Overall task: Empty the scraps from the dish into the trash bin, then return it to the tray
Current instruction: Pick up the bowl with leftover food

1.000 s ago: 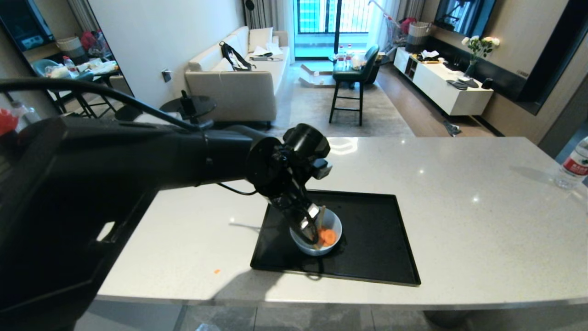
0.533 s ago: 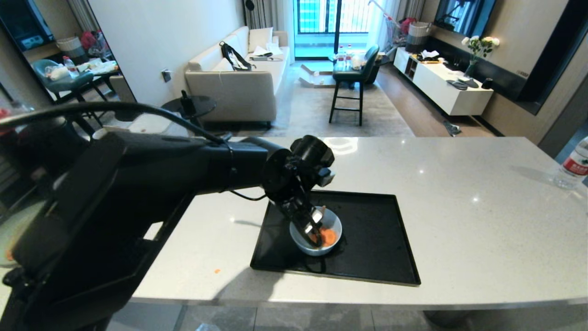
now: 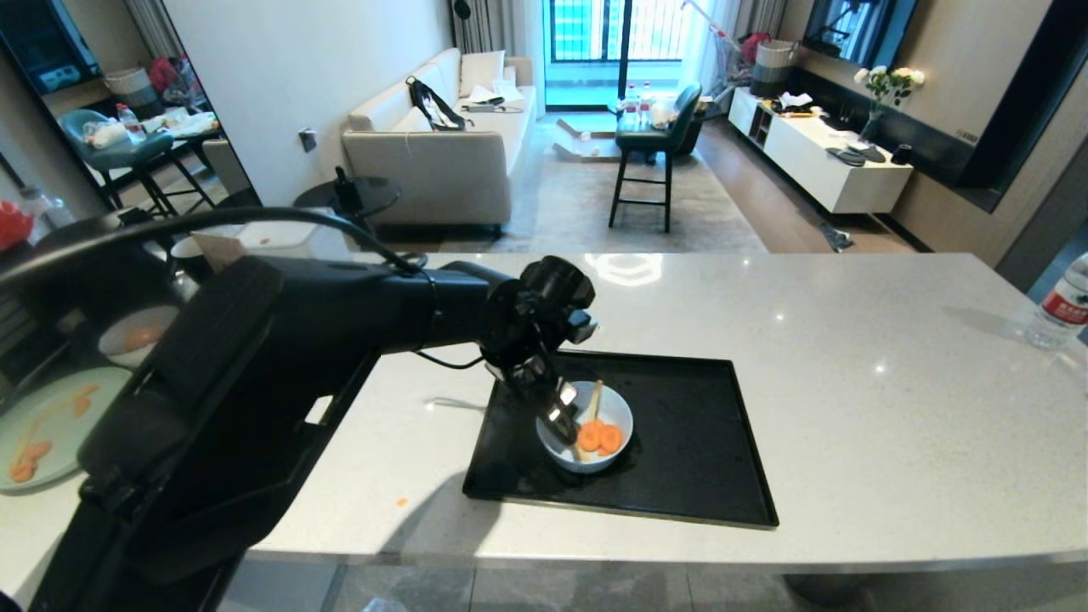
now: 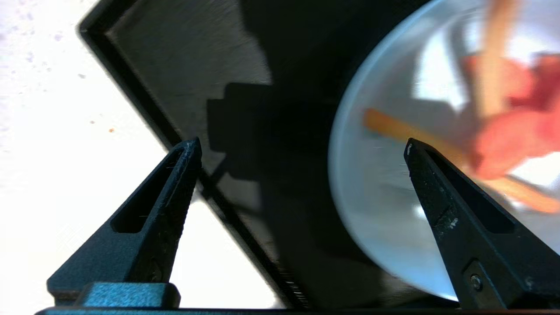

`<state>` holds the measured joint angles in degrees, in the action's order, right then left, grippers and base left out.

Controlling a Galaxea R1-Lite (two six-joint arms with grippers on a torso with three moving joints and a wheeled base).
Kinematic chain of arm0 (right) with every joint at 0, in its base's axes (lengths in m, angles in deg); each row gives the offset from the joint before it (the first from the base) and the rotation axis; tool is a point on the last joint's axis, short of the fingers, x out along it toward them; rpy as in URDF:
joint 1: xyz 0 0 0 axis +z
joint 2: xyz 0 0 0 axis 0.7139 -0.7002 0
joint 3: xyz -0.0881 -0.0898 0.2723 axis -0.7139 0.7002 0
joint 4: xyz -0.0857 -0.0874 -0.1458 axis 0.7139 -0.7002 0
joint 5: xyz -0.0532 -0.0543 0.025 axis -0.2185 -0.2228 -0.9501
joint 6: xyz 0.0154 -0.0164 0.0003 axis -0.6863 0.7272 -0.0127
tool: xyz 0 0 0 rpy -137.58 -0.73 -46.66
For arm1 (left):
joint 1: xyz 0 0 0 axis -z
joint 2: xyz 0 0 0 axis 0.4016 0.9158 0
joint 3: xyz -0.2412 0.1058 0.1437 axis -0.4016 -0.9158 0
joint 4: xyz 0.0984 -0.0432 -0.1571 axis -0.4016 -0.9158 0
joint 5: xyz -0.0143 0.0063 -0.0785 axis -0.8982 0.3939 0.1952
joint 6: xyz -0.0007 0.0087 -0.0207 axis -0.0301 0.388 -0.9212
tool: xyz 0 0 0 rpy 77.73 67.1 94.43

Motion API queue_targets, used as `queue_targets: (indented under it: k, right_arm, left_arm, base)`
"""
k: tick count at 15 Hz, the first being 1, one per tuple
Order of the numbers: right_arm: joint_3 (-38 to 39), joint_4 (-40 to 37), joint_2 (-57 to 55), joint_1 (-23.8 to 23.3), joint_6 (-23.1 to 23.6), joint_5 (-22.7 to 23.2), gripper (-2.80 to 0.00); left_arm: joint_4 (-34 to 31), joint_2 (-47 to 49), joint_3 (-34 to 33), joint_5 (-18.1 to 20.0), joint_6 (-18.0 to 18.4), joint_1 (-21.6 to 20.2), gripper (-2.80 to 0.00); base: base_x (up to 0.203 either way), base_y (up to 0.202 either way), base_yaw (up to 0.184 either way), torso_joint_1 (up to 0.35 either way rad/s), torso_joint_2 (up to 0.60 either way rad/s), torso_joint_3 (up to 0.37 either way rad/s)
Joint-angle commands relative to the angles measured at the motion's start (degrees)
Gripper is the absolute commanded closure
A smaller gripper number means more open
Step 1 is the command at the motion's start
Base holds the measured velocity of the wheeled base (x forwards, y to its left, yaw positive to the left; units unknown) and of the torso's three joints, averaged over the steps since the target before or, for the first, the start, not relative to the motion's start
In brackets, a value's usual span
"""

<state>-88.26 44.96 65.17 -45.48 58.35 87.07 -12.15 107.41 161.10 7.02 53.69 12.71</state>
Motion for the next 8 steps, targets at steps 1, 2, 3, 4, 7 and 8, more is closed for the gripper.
queue_targets:
  k: [1, 2, 3, 4, 7, 8]
  right_arm:
    - [0.0, 0.0, 0.0, 0.0, -0.1, 0.0, 0.00]
    - [0.0, 0.0, 0.0, 0.0, -0.1, 0.0, 0.00]
    - [0.0, 0.0, 0.0, 0.0, 0.0, 0.0, 0.00]
    - [0.1, 0.0, 0.0, 0.0, 0.0, 0.0, 0.00]
    - [0.0, 0.0, 0.0, 0.0, 0.0, 0.0, 0.00]
    - [0.0, 0.0, 0.0, 0.0, 0.0, 0.0, 0.00]
  left_arm:
    - [-0.3, -0.1, -0.1, -0.3, 2.0, -2.0, -2.80]
    - [-0.3, -0.2, -0.2, -0.3, 2.3, -2.5, -2.80]
    - [-0.5, -0.4, -0.4, -0.4, 2.3, -2.8, -2.80]
    - [-0.7, -0.7, -0.9, -0.4, 2.3, -2.8, -2.80]
    - [-0.8, -1.7, -3.4, -0.2, 1.9, -2.6, -2.80]
    - [-0.7, -2.0, -4.3, 0.0, 1.7, -2.5, -2.80]
  base:
    - [0.000, 0.000, 0.000, 0.000, 0.00, 0.000]
    - [0.000, 0.000, 0.000, 0.000, 0.00, 0.000]
    - [0.000, 0.000, 0.000, 0.000, 0.00, 0.000]
    - [0.000, 0.000, 0.000, 0.000, 0.00, 0.000]
    - [0.000, 0.000, 0.000, 0.000, 0.00, 0.000]
    - [0.000, 0.000, 0.000, 0.000, 0.00, 0.000]
